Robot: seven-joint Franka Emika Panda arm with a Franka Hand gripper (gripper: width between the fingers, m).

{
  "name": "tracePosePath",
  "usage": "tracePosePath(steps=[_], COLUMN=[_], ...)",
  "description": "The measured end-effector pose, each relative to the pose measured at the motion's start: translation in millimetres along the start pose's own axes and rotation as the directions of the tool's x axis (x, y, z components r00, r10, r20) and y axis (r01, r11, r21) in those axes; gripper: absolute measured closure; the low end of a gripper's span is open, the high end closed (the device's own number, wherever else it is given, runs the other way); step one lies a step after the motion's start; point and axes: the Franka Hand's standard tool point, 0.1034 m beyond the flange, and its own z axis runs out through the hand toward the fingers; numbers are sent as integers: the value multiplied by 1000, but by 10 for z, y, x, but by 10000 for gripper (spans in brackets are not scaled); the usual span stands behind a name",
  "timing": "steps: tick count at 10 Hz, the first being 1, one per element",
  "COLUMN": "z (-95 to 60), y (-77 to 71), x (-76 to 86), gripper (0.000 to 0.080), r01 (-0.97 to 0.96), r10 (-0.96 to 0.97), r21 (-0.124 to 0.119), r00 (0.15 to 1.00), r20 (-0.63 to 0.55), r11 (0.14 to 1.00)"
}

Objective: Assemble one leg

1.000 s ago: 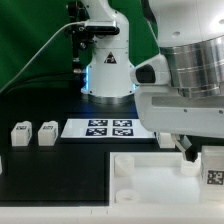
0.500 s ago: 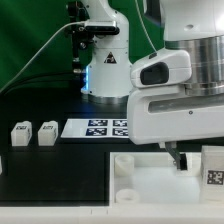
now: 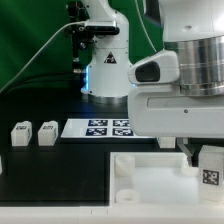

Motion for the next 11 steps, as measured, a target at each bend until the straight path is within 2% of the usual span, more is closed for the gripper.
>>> tracePosePath(steps=[1,3,5,6,7,10,11], z=[0,15,41,38,36,42,44], y=[-1,15,-74,-80,-94,-98,-98], x=[1,-29,-95,-93,-100,-107,-107], gripper=[500,500,500,500,500,504,295], r01=[-73,-466,-759,-810,-879,-875,-845], r10=[73,467,759,809,877,872,843], r21=[2,46,59,60,56,56,60], r00=[997,884,651,586,476,485,534], r20=[-1,-8,35,44,65,67,64], r11=[997,883,648,584,473,482,531])
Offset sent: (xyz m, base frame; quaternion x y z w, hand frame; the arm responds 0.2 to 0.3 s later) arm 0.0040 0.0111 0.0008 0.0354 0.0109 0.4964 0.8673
